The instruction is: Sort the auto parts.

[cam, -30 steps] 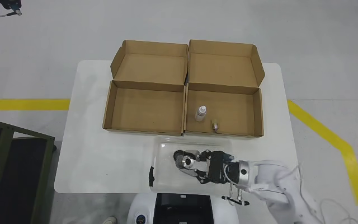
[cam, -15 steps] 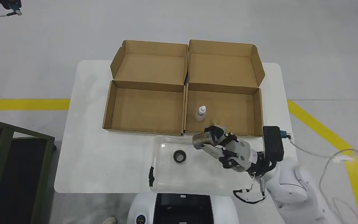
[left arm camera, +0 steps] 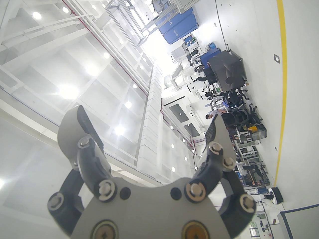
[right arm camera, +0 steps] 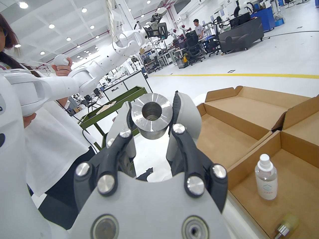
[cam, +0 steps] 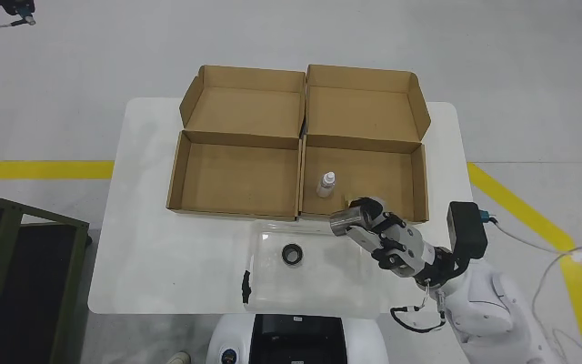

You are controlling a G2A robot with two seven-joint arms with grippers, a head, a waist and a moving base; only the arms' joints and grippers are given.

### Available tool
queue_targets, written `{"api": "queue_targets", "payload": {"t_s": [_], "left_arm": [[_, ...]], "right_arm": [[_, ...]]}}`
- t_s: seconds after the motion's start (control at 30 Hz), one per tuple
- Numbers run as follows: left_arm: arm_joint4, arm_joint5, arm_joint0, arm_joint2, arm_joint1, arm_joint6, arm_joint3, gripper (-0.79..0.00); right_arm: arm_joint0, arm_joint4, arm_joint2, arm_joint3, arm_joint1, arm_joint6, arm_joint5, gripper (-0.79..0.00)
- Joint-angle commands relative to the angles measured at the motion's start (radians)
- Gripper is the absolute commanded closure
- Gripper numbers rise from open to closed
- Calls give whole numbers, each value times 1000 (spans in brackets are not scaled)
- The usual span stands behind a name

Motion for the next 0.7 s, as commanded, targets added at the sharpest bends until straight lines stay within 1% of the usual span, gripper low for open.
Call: {"api": "queue_targets", "payload": {"t_s": [0.0, 0.33, 0.4, 0.47, 0.53, 0.67], "left_arm": [[0, 0, 0, 0, 0, 0, 0, -785], [0, 0, 0, 0, 0, 0, 0, -785], [0, 0, 0, 0, 0, 0, 0, -785], [0, 0, 0, 0, 0, 0, 0, -785], [0, 0, 0, 0, 0, 0, 0, -785], [0, 0, 0, 0, 0, 0, 0, -785]], "right_arm": [[0, 0, 0, 0, 0, 0, 0, 0], [0, 0, 0, 0, 0, 0, 0, 0], [1, -1, -1, 9, -1, 1, 24, 0], [21, -62, -9, 17, -1, 41, 48, 0], [47, -60, -50, 34, -6, 53, 53, 0], [139, -100, -134, 91, -17, 104, 89, 0]]}}
